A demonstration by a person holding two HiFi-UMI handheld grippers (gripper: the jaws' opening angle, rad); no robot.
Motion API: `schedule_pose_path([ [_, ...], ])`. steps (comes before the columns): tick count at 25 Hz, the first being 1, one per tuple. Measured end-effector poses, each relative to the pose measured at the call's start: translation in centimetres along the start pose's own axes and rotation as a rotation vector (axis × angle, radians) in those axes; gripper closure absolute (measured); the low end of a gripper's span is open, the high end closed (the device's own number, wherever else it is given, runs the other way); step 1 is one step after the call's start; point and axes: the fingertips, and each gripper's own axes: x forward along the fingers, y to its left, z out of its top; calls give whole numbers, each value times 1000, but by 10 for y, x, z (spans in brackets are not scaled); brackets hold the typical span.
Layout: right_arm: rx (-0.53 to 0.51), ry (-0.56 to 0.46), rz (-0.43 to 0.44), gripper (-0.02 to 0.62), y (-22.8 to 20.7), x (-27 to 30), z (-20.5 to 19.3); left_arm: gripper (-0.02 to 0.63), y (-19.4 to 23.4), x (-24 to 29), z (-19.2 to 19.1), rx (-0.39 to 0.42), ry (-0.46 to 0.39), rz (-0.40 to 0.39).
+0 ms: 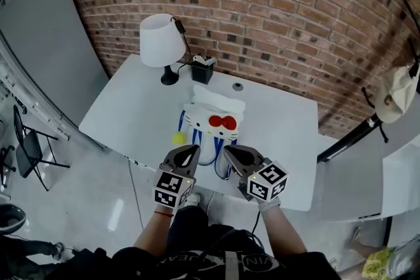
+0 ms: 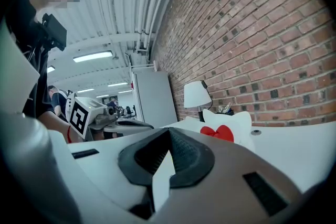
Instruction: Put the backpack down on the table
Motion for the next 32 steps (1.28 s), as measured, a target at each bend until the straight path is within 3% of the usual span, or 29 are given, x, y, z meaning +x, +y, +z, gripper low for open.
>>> schedule_pose_path([
  [6,-12,27,12,595,26,-25,-19,601,-37,-15,-16,-23,31,24],
  [12,40,13,32,595,31,-41,-30,601,-56,-25,-29,-43,64,38],
  [17,63,0,21,595,33,-43,-31,601,-54,-21,-25,-43,67,41],
  [22,85,-17,-25,595,33,-33,-29,601,-51,-14,-19,-27,61,-11],
  [32,76,-13,-101,595,50,7,-23,601,-5,-28,-22,-35,70,-61],
])
